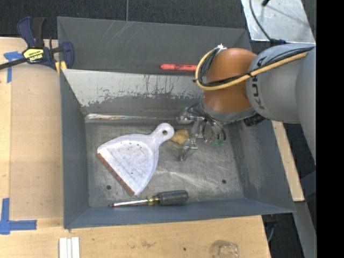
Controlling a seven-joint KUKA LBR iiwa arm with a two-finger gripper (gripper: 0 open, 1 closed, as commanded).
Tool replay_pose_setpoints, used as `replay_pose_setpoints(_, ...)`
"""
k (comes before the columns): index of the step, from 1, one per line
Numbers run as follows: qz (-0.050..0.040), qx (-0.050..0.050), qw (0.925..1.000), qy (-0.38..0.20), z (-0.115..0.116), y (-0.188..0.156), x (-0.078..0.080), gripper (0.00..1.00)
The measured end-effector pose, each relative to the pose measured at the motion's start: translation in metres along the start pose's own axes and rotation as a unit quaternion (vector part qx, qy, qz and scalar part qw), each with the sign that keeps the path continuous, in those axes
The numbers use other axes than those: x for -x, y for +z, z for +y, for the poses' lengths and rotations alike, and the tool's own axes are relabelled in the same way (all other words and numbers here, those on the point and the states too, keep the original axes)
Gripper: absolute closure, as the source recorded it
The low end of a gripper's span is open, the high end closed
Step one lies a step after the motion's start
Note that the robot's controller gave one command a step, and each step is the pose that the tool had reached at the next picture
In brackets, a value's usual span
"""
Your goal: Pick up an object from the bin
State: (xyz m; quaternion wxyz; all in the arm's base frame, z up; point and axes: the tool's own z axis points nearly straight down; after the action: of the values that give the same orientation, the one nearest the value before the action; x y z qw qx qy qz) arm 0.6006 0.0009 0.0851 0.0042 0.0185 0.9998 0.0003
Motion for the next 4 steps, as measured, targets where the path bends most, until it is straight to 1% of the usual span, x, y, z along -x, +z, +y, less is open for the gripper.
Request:
replay_pose_setpoints(1,-0.0022,0.001,1.0,0.007,-0.001,0.021,0.005,0.0)
replay_pose_setpoints(2,-0.0025,0.0,1.0,0.006,0.0,0.016,0.002,0.0)
replay_pose_setpoints(3,-0.0051,0.0,1.0,0.007,-0.001,0.009,0.004,0.0)
replay_pose_setpoints(4,-0.0105,0.0,0.9999,0.007,0.0,0.008,0.01,1.0)
